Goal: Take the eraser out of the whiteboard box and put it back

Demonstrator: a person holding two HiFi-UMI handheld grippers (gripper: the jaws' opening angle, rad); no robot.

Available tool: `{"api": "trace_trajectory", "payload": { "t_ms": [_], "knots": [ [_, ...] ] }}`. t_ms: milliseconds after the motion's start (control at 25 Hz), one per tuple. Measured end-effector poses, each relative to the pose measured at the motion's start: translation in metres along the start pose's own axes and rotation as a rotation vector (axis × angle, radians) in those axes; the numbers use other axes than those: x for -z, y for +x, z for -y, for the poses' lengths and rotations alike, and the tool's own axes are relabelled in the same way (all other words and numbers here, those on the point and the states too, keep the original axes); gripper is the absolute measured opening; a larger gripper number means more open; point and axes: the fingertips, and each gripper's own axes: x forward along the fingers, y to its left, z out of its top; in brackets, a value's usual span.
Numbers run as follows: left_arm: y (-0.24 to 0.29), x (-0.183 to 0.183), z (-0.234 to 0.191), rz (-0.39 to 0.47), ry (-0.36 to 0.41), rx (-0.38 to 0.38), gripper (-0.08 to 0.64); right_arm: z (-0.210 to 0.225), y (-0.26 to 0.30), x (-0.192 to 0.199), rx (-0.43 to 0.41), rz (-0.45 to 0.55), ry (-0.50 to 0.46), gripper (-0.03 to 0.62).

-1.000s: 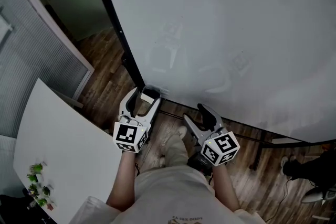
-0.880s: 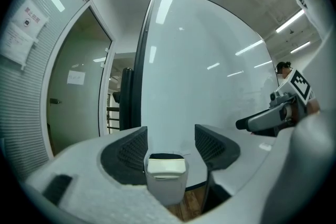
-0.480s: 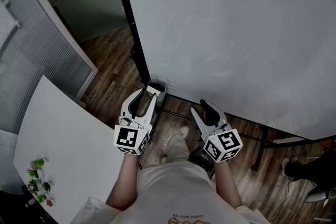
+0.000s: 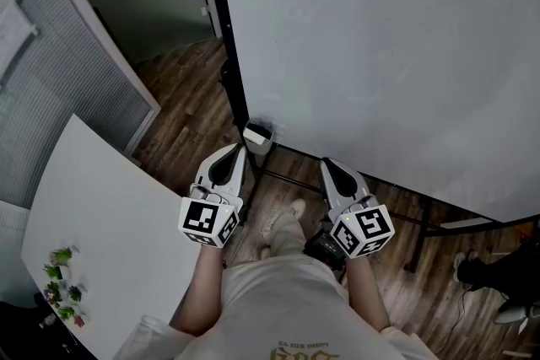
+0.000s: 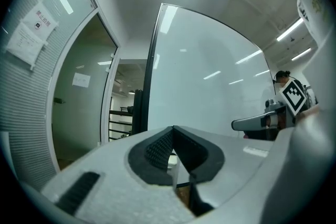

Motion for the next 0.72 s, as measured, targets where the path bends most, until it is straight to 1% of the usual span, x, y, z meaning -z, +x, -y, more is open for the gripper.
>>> {"api": "trace_trajectory", "payload": {
  "t_ms": [720],
  "knots": [
    [-0.0041, 0.0037, -0.0076, -0.011, -0.017, 0.005, 0.005, -0.0072, 0.0043, -0.0016, 0.003, -0.008, -0.020, 0.011]
  ]
}}
